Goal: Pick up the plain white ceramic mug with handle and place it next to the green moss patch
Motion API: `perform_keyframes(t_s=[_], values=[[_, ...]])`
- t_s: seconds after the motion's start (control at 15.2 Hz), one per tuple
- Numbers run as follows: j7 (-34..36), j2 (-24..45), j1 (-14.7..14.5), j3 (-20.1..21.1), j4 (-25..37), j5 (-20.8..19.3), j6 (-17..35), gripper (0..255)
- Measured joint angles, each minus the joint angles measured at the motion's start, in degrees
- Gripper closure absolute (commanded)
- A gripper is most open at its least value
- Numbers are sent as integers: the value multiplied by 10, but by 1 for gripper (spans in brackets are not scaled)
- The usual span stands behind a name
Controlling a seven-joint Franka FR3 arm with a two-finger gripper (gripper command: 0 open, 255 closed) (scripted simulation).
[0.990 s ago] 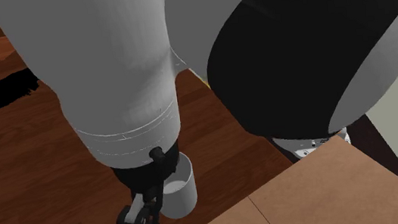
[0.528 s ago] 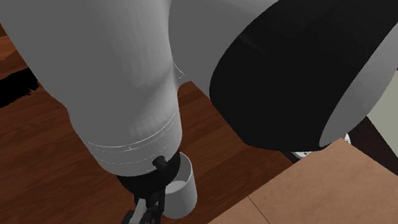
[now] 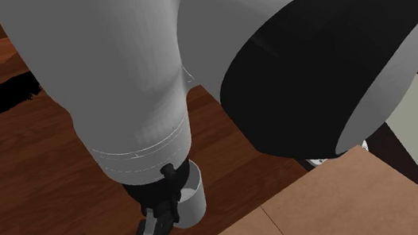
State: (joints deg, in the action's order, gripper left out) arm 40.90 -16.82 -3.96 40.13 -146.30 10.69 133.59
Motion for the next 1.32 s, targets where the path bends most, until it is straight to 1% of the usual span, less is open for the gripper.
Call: perform_keyframes(t_s=[0.26,0.4,0.86,1.32], values=[[0,0,0,0,0,0,0,255],[-4,-7,-2,-4,4,3,-10,255],[-19,-46,-11,-24,30,16,-72,255],[-28,-73,-15,-41,66,20,-134,255]])
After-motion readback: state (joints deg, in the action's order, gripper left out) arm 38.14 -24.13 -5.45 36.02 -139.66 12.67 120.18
